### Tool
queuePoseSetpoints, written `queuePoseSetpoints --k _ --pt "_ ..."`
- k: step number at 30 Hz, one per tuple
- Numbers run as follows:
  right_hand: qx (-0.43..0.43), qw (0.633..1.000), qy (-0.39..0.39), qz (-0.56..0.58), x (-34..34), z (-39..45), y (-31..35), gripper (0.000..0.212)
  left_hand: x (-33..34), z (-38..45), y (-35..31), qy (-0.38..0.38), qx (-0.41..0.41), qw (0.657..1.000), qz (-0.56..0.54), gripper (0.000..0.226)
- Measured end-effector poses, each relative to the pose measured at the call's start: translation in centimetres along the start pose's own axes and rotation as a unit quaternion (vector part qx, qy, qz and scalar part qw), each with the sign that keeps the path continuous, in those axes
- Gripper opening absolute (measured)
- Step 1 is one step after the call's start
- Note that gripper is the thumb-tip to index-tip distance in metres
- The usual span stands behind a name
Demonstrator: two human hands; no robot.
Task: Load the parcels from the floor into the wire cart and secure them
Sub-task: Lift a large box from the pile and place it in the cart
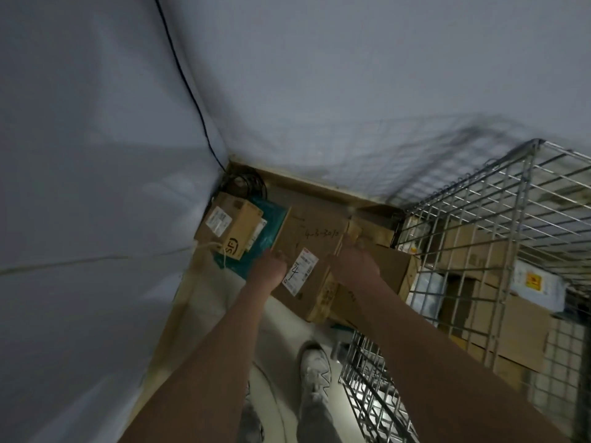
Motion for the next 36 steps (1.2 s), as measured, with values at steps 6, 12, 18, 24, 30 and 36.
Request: queuePoseSetpoints --k 6,12,18,24,30,36 --pt "0.007 0.997 -0.073 0.022 -0.5 8.4 -1.3 0.067 6.4 7.7 3.9 0.029 -0.108 0.963 -0.246 0.031" --pt "-0.003 0.995 -0.102 -0.020 0.3 14.3 -2.0 0.072 13.2 15.1 9.3 0.092 -0.154 0.861 -0.476 0.068" --pt "-0.013 0.991 -0.131 0.019 0.2 15.5 -2.1 0.075 14.3 14.0 8.9 0.084 -0.180 0.822 -0.534 0.064" --pt "-0.026 0.990 -0.130 0.039 0.0 14.4 -1.5 0.073 13.9 12.9 8.7 0.092 -0.159 0.805 -0.564 0.048" --pt "-0.035 0.994 -0.103 0.020 -1.4 12.3 -1.8 0.078 12.7 8.5 7.5 0.097 -0.149 0.800 -0.574 0.026" --pt "-0.012 0.997 -0.077 0.003 -2.1 14.3 -1.7 0.070 13.4 10.5 8.6 0.098 -0.156 0.782 -0.595 0.023"
Point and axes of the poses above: each hand's wrist, its own z-axis towards the middle knuckle, its own x-axis out of the palm, y = z × x, the point moved 5 cm from there along z, towards the middle knuckle, and after that the axes turned 10 degrees about y, right-handed, at the moved point
